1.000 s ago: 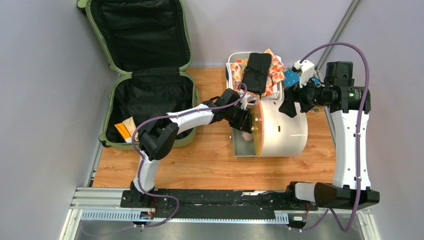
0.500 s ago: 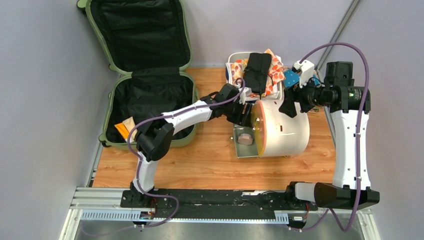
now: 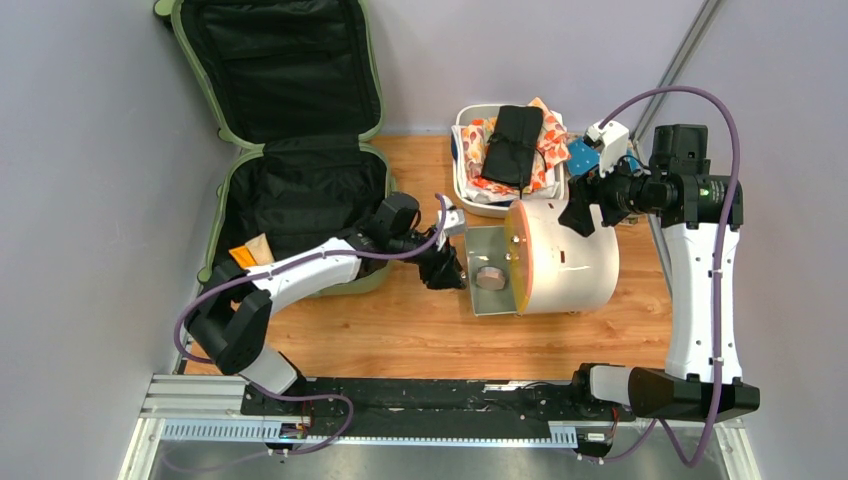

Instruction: Open, take out, and arrange the luggage

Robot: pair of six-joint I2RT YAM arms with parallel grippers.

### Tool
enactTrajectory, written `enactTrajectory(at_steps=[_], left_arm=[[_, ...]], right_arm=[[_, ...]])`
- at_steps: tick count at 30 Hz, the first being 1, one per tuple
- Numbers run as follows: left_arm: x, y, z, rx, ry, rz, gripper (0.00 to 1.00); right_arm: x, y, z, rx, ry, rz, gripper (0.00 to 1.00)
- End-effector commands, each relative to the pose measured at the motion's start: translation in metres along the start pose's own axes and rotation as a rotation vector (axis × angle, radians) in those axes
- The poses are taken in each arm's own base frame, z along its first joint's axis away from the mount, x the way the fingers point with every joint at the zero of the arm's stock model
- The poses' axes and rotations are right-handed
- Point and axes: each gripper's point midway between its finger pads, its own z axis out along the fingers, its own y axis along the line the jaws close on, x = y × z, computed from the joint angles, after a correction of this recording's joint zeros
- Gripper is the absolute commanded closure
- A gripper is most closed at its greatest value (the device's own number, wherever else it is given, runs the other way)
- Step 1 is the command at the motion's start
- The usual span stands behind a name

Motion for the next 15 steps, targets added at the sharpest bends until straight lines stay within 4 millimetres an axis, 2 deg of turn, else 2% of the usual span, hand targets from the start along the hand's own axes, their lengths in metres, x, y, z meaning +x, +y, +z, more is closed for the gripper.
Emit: enactTrajectory(at_steps=[1,5,6,8,9,12,15], left_arm=[[-0.027,-0.02,0.01,0.191,-0.133,0.449,0.45],[-0.036,-0.025,0.024,0.248,-0.161,0.506,0.65],[-0.035,-0.032,0.03,0.274,-0.156,0.524,0.73],[-0.035,-0.033,0.043,0.298,-0.133,0.516,0.8],[-0.034,-0.037,0.05,0.308,-0.122,0.511,0.87],[-0.031,-0.03,0.068,0.288,-0.07,0.454,0.98],[-0.022,-0.02,0.08,0.247,-0.004,0.421,1.0]], right_arm=[[0.012,0.014,-0.007,-0.032,0.035,0.016,0.19],[0.011,0.014,-0.006,-0.03,0.029,0.028,0.19],[0.011,0.014,-0.005,-0.03,0.03,0.028,0.19],[0.011,0.013,-0.005,-0.028,0.031,0.032,0.19],[0.011,0.013,-0.005,-0.029,0.03,0.03,0.19],[0.01,0.011,-0.005,-0.021,0.032,0.028,0.19],[0.011,0.01,-0.004,-0.014,0.038,0.029,0.19]])
